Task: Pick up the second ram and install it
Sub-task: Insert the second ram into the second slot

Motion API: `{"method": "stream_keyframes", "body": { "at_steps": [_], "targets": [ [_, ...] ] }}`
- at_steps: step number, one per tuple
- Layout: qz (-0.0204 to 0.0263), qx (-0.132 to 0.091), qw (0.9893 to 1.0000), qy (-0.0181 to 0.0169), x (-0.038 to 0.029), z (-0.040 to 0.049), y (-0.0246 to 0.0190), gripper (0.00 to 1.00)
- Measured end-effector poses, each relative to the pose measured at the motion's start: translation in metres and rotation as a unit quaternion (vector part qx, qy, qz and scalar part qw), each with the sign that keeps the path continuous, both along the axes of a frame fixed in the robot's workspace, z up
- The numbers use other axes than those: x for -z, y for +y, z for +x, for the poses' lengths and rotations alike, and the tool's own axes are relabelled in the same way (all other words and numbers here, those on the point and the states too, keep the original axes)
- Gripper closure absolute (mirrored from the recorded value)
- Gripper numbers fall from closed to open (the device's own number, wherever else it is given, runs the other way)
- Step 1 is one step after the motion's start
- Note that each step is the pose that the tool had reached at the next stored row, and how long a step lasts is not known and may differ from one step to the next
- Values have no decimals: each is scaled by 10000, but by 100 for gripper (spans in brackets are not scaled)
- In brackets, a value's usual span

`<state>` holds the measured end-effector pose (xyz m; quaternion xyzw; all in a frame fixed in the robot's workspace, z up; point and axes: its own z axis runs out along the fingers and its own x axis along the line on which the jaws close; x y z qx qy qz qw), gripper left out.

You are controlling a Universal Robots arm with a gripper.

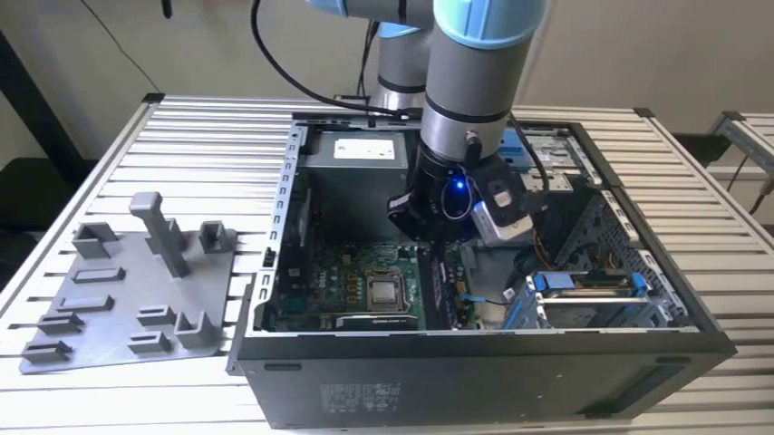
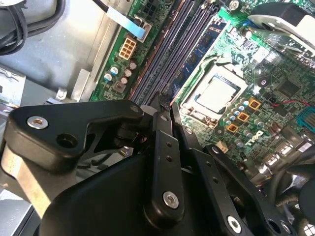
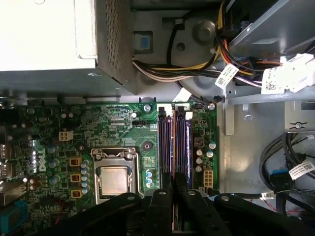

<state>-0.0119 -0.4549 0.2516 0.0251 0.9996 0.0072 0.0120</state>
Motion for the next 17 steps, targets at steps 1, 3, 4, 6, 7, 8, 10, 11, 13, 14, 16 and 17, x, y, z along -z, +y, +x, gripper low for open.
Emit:
{"method": "stream_keyframes", "body": {
  "at_steps": [1,3,4,6,7,8,10,11,13,14,16,17],
  "targets": [
    [3,0,10000,-1,6,0,0,86],
    [1,0,10000,0,22,0,-1,86],
    [1,0,10000,0,32,-1,-2,86],
    [0,1,10000,0,52,-2,-7,86],
    [0,0,10000,0,66,-4,-12,86],
    [0,0,10000,0,76,-5,-17,86],
    [0,1,10000,0,97,-7,-26,86],
    [0,0,10000,0,106,-7,-31,86],
    [2,0,10000,1,125,-9,-41,86],
    [1,0,10000,3,134,-10,-45,86],
    [0,0,10000,7,150,-13,-52,86],
    [0,0,10000,9,157,-14,-56,86]
  ]
}}
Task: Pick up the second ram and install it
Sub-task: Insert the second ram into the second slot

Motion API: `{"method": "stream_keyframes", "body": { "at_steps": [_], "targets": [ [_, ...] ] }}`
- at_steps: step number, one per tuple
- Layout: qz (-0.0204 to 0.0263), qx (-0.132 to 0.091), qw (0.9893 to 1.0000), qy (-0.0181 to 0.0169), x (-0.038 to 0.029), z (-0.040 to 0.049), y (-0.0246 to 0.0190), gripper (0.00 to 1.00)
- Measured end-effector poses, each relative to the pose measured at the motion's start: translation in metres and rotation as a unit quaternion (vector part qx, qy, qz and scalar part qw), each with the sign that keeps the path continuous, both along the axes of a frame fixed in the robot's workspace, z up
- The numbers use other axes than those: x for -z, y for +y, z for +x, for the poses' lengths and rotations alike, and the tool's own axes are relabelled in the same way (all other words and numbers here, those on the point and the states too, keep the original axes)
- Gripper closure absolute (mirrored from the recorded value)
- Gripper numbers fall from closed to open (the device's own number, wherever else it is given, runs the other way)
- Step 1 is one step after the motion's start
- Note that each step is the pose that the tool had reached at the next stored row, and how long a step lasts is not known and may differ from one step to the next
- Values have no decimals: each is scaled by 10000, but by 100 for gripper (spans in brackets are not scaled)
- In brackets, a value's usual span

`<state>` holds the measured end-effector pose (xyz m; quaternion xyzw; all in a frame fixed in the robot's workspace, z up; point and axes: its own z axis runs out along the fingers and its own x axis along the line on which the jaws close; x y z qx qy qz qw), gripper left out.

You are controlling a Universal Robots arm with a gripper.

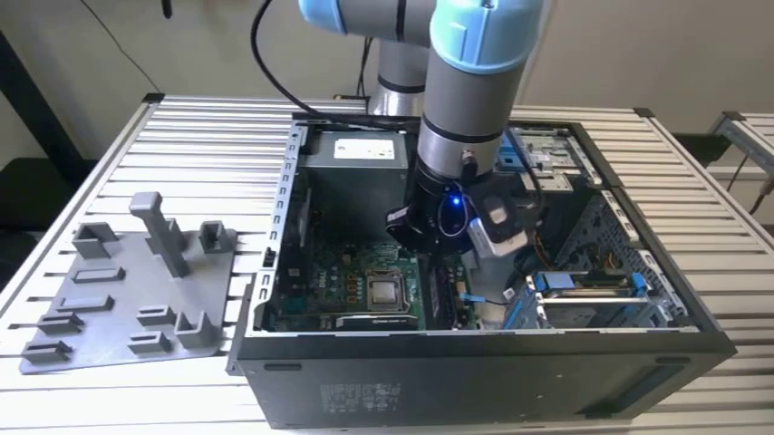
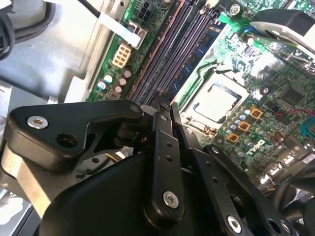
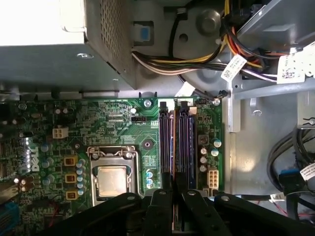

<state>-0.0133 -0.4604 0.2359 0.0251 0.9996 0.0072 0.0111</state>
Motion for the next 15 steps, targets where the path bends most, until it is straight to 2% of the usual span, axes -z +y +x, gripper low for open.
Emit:
{"method": "stream_keyframes", "body": {
  "at_steps": [9,15],
  "targets": [
    [3,22,10000,7,57,-6,-27,86],
    [5,131,9999,7,89,-5,-32,86]
  ]
}}
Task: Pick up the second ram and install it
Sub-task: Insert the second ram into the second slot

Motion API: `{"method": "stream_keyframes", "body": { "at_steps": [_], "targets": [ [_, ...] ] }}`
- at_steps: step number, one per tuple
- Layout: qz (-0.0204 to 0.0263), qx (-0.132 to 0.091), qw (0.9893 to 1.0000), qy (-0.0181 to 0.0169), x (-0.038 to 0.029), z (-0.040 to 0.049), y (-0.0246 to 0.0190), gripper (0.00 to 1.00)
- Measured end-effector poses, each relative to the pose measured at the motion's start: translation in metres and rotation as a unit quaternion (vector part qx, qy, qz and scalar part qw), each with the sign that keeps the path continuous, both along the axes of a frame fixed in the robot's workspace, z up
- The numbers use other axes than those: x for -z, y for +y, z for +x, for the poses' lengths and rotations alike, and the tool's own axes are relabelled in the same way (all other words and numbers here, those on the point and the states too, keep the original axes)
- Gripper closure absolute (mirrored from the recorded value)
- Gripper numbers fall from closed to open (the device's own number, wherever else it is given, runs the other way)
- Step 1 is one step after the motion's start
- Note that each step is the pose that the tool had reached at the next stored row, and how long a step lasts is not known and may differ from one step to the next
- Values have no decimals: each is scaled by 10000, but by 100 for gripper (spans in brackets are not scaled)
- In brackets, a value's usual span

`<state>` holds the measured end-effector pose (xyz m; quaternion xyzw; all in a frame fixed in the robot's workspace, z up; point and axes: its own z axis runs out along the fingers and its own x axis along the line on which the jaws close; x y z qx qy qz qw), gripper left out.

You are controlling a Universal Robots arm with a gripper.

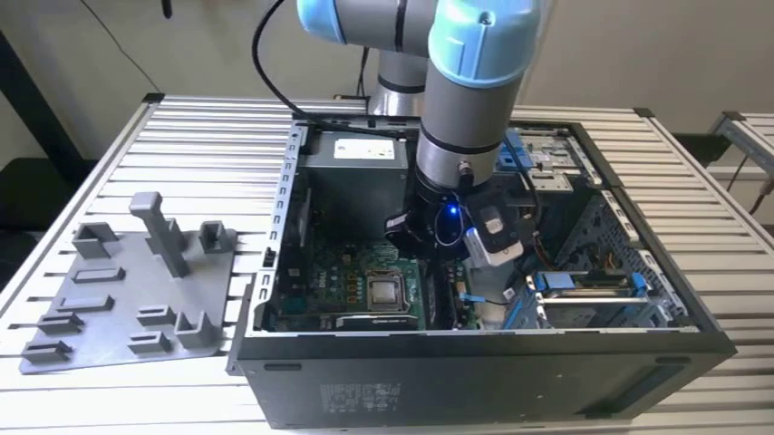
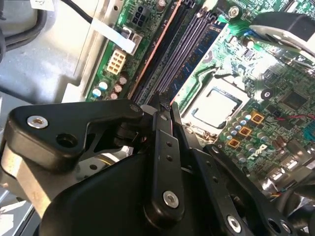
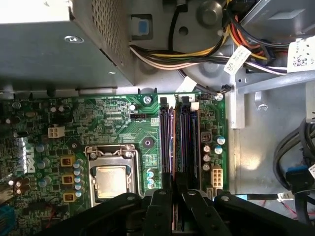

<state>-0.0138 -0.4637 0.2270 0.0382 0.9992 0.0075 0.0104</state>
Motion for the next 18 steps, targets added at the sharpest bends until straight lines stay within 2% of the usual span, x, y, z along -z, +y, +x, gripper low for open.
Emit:
{"method": "stream_keyframes", "body": {
  "at_steps": [5,18],
  "targets": [
    [-1,15,10000,0,3,0,-1,86],
    [-1,-2,10000,4,61,-4,0,86]
  ]
}}
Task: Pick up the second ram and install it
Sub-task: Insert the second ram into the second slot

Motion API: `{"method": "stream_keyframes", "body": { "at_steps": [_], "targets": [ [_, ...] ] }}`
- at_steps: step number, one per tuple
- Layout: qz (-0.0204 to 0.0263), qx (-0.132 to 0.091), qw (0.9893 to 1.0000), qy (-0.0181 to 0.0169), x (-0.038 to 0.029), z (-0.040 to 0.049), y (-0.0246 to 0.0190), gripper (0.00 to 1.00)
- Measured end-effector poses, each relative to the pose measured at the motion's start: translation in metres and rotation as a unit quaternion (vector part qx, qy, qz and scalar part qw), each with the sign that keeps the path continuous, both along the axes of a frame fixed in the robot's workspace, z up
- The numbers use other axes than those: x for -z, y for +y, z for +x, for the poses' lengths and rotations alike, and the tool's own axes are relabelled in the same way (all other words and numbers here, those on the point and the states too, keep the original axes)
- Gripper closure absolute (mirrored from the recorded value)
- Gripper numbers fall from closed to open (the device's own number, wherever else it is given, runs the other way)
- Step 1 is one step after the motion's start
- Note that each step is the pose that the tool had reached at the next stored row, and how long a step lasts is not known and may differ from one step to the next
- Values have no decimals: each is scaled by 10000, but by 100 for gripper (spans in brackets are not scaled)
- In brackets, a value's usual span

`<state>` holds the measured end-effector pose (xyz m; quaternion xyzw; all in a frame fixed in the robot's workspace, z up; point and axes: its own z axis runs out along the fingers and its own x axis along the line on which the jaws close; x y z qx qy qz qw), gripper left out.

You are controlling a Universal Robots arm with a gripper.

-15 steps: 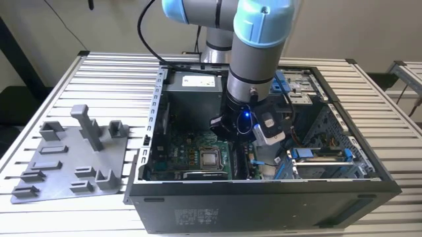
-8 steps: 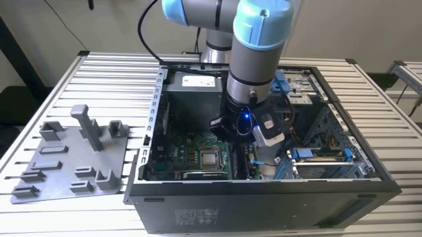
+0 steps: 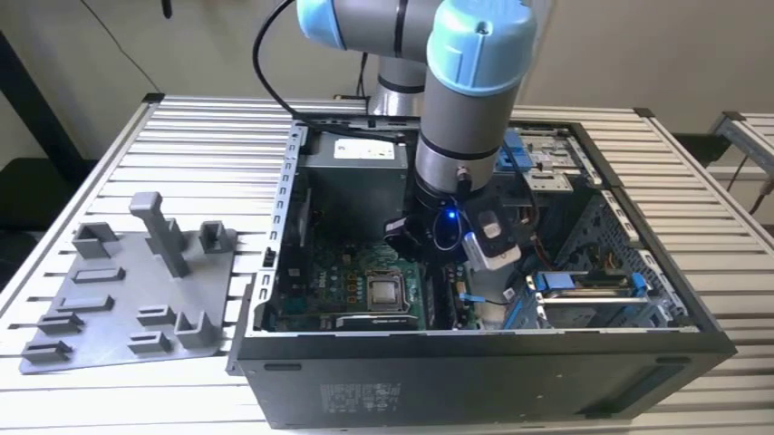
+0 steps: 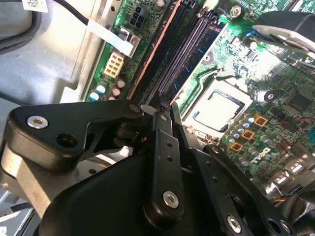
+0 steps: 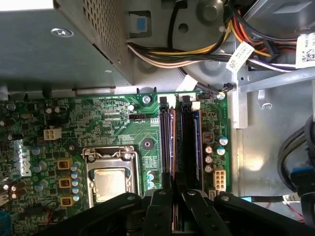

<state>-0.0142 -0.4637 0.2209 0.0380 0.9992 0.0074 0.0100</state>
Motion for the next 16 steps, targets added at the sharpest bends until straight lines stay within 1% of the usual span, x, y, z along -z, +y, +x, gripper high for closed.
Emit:
{"method": "stream_keyframes", "body": {
  "at_steps": [11,14,16],
  "targets": [
    [0,0,10000,1,1,6,-7,86],
    [-23,-6,10000,5,1,7,-7,86],
    [-27,-7,10000,5,1,7,-8,86]
  ]
}}
